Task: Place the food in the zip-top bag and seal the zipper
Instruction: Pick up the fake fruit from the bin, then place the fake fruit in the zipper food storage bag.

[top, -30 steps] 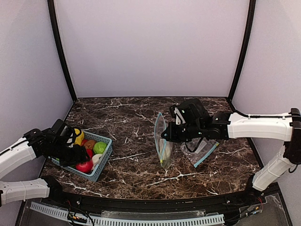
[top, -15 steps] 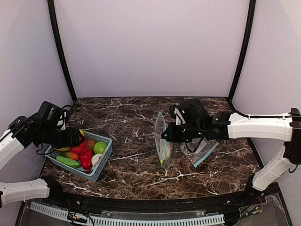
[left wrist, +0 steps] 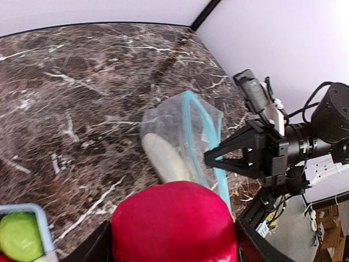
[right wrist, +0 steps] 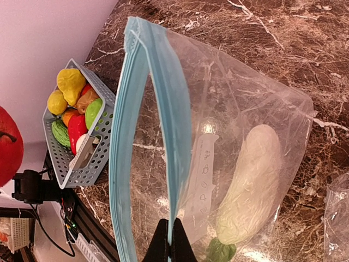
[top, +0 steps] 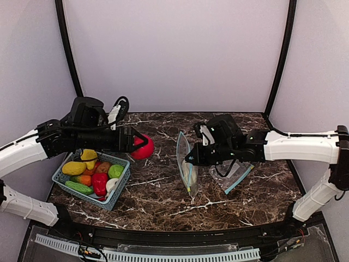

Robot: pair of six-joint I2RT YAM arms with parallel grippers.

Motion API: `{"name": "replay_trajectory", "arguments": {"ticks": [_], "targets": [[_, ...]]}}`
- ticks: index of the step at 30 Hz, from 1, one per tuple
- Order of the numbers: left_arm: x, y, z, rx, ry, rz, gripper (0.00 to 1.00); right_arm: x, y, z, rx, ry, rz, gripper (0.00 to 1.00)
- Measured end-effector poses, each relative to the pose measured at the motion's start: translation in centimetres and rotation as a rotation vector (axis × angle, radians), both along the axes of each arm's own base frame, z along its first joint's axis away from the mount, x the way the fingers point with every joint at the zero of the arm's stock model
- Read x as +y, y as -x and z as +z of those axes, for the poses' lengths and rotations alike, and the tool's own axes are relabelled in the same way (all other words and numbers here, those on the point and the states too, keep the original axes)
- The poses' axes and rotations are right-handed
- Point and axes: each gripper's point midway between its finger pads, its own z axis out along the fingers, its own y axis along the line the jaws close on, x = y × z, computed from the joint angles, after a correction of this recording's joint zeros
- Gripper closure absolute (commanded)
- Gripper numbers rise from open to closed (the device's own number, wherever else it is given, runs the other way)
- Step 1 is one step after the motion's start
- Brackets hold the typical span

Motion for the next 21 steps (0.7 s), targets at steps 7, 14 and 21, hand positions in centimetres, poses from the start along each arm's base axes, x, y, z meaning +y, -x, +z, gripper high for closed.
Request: {"name": "replay_trajectory", "arguments": {"ticks": [7,14,21], "targets": [[-9.5,-1.7,0.2,-0.027,0.065,-0.143,0.42,0.2,0.3,0.0,0.005,-0.005,0.023,1.0],[-13.3,-3.2,-0.1,-0.042,0.136,-0.181,0.45,0.2,0.4,0.0,-0.002,-0.001,0.038,1.0],[-13.9,-4.1,-1.6,-0.035,0.119,-0.163,0.45,0.2,0.4,0.0,-0.005,0.0,0.04,1.0]]}}
